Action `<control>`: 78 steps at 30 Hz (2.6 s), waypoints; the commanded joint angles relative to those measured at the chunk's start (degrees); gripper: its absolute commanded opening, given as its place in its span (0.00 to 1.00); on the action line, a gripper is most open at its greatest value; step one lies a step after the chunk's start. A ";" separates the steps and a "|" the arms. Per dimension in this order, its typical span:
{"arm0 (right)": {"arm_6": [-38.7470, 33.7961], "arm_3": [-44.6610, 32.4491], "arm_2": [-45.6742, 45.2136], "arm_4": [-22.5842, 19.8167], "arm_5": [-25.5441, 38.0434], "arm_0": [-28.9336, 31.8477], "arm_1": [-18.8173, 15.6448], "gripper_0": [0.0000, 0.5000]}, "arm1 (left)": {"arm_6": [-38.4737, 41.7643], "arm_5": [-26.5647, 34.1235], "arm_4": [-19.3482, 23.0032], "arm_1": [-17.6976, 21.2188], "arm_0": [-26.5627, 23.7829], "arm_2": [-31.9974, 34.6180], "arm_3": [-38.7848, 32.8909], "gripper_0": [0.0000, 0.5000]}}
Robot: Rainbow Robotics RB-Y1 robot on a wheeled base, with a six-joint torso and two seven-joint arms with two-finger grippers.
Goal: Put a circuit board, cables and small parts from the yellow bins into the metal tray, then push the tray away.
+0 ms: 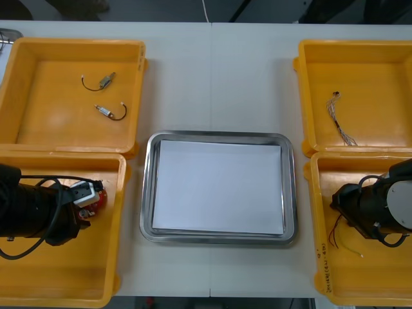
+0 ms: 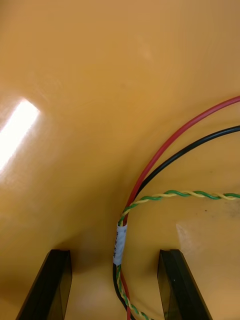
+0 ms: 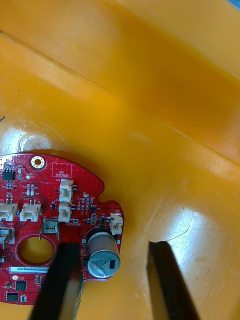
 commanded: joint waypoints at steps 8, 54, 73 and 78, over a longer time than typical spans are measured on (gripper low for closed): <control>-3.64 -0.14 1.07 0.07 0.09 1.22 0.82 0.00 | -2.65 -0.50 -0.80 0.92 -1.40 -1.00 -0.21 0.00; 25.45 -22.37 -26.35 -19.35 21.06 0.87 -13.42 0.00 | 29.34 42.57 -0.62 -7.96 -11.86 17.19 -19.81 0.00; 36.70 -25.98 -26.26 -32.45 21.06 0.70 -22.21 0.00 | 47.80 46.34 -4.31 -15.69 -28.82 -1.88 -23.06 0.00; 37.40 -27.21 -25.73 -34.03 21.06 -1.33 -22.74 0.00 | 51.49 46.17 -5.81 -17.36 -32.34 -7.24 -22.79 0.00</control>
